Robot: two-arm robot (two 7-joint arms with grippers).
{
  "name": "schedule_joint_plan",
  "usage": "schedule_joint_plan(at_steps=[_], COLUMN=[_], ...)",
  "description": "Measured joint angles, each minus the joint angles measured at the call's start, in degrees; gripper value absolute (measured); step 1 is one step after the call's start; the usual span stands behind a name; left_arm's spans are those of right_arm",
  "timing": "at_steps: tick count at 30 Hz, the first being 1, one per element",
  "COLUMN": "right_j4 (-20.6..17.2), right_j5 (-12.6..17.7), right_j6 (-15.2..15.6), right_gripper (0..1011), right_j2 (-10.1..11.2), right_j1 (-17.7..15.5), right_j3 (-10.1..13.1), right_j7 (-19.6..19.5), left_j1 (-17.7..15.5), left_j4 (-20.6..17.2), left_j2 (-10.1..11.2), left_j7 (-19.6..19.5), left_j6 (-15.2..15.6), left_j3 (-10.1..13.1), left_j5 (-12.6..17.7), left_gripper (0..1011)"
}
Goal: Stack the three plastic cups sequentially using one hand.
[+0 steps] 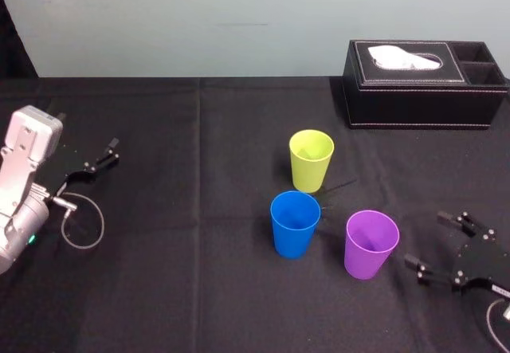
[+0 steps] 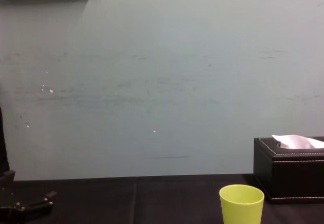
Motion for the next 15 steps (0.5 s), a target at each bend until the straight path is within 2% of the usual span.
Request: schedule_joint_plan(at_steps=[7, 15], right_j4=[-0.3, -0.4], right_j5=[-0.5, -0.4], right_j6=[-2.3, -4.1], right_gripper=[1003, 1003], right_j2=[0.5, 0.1], right_j1=[-0.8, -0.8], right_j3=[-0.1, -0.2], right_j7=[4.6, 8.6], left_j1=[0.0, 0.0], left_j4=[0.0, 0.0], left_j2=[0.0, 0.0], left_j7=[0.0, 0.0], left_j6=[0.0, 0.0], left_j3=[0.0, 0.0], left_j5=[0.0, 0.0], left_gripper=[1011, 1011])
